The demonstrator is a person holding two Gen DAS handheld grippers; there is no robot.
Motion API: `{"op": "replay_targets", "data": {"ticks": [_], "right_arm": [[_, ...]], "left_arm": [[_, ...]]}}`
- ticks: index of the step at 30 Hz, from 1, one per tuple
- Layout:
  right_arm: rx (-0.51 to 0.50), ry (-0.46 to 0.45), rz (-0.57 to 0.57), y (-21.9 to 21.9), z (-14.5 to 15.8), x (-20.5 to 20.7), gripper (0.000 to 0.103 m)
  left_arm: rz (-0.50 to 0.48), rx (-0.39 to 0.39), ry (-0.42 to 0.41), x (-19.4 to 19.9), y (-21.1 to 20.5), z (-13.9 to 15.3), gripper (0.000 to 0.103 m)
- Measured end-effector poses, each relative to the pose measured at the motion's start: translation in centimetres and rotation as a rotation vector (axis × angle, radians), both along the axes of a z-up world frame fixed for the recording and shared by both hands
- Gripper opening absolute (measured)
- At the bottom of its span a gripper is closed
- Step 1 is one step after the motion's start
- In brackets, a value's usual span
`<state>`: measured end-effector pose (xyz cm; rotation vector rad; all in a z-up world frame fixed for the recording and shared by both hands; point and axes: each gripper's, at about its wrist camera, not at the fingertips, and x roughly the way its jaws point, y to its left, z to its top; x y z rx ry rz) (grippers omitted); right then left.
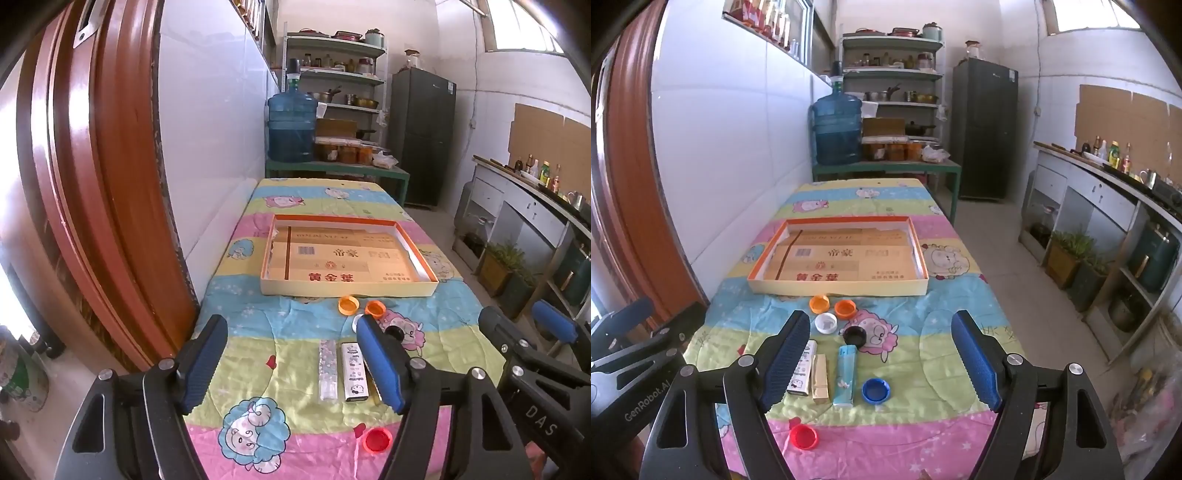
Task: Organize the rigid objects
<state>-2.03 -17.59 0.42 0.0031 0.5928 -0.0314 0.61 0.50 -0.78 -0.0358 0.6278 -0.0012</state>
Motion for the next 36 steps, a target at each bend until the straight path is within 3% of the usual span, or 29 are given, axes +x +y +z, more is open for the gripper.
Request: {"op": "replay_targets", "data": {"ticks": [36], "right_arm": [[0.006,0.013,0.007,0.1,-1.2,0.7,0.08]], "left_arm": [[0.018,0.011,0.009,0.7,-0.2,-0.3,0.072]]}}
